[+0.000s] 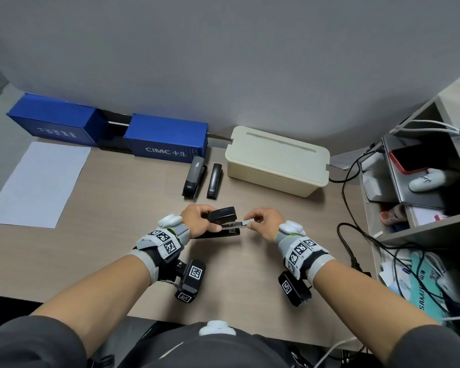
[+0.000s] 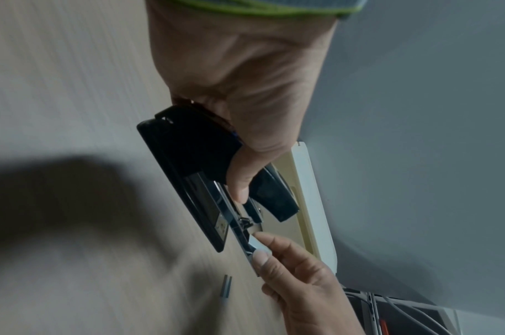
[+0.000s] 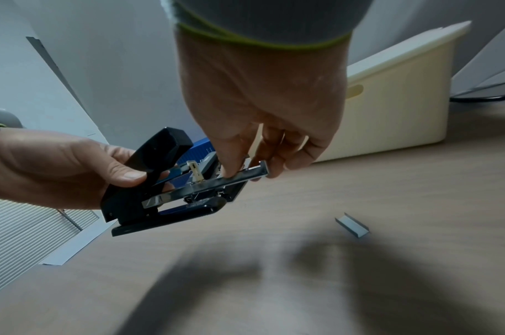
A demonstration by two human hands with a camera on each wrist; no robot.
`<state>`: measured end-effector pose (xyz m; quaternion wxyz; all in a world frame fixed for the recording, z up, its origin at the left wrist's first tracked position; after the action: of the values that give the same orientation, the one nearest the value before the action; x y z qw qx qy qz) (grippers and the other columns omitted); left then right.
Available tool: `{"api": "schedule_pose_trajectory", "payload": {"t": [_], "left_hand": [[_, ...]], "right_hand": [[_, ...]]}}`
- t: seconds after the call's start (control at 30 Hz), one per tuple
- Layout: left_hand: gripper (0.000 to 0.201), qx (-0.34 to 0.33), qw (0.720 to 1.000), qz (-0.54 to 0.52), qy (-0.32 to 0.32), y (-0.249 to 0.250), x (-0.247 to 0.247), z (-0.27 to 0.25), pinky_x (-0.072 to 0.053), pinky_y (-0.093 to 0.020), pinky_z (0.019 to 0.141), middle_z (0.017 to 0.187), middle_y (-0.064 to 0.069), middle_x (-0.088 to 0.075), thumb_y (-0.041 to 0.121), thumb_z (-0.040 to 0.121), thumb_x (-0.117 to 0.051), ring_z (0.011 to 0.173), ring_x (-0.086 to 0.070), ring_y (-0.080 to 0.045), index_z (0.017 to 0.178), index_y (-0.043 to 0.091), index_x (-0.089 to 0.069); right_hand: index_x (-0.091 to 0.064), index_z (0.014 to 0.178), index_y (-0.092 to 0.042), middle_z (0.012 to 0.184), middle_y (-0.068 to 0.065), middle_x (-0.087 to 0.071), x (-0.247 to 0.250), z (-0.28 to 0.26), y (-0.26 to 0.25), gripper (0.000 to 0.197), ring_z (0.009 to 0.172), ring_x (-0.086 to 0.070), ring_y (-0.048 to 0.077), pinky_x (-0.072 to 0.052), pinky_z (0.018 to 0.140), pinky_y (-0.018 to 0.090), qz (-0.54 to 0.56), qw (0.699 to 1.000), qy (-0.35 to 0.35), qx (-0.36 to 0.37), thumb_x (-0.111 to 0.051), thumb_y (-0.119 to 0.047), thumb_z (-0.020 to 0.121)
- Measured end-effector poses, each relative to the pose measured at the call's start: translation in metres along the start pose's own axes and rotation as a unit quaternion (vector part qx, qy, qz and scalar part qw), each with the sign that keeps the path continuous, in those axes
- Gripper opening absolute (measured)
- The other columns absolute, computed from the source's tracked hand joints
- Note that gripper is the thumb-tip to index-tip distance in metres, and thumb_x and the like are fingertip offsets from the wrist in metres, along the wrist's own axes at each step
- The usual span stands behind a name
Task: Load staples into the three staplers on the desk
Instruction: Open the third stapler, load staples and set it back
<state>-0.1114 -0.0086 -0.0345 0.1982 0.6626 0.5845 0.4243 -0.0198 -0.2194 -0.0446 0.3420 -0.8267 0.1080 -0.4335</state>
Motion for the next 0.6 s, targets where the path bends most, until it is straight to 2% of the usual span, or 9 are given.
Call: {"api": "schedule_pose_trajectory", "payload": {"t": [0.13,0.37,0.47,0.6], "left_hand": [[0.034,-0.001,1.0,-0.003,0.0,-0.0004,-0.0022,0.0003,-0.056,-0.036,0.089,0.085,0.002,-0.076,0.017,0.055,-0.086,0.086,-0.07,-0.023,0.081,0.037,-0.077],[0.033,0.006,1.0,-0.024,-0.005,0.0035,-0.0035,0.0012,-0.054,-0.033,0.086,0.083,-0.001,-0.073,0.004,0.066,-0.084,0.08,-0.066,-0.021,0.089,0.026,-0.076],[0.033,0.001,1.0,-0.025,-0.007,0.0047,-0.0036,0.0019,-0.053,-0.031,0.085,0.083,-0.001,-0.073,0.004,0.066,-0.084,0.08,-0.066,-0.02,0.087,0.028,-0.076],[0.033,0.004,1.0,-0.021,-0.005,0.0049,-0.0037,0.0026,-0.055,-0.034,0.087,0.084,-0.002,-0.074,0.005,0.065,-0.084,0.08,-0.067,-0.021,0.086,0.029,-0.076]], "right_hand": [[-0.073,0.088,-0.029,0.081,-0.009,-0.059,-0.0003,-0.0004,0.0012,0.013,0.074,-0.052,0.008,-0.038,0.071,0.018,0.014,1.0,-0.008,-0.003,-0.072,-0.019,0.078],[-0.068,0.08,-0.036,0.076,-0.01,-0.063,0.0033,0.0009,0.0025,0.015,0.071,-0.054,0.008,-0.041,0.069,0.02,0.046,0.999,-0.005,-0.002,-0.071,-0.022,0.081],[-0.069,0.084,-0.033,0.073,-0.013,-0.06,0.0056,0.0002,0.0025,0.012,0.069,-0.052,0.007,-0.04,0.065,0.015,0.048,0.999,-0.006,0.004,-0.07,-0.021,0.082],[-0.073,0.091,-0.025,0.068,-0.016,-0.055,0.009,-0.001,0.003,0.011,0.063,-0.048,0.001,-0.038,0.058,0.006,0.048,0.999,-0.005,0.005,-0.069,-0.019,0.083]]}}
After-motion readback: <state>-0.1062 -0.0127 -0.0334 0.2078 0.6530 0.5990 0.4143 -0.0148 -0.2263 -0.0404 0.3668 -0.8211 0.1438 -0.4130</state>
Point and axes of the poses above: each hand's wrist, its own z-axis towards the middle knuckle, its own x-axis out of the back of the hand, y = z × x, the point moved 2 cm from there along z, towards the middle knuckle
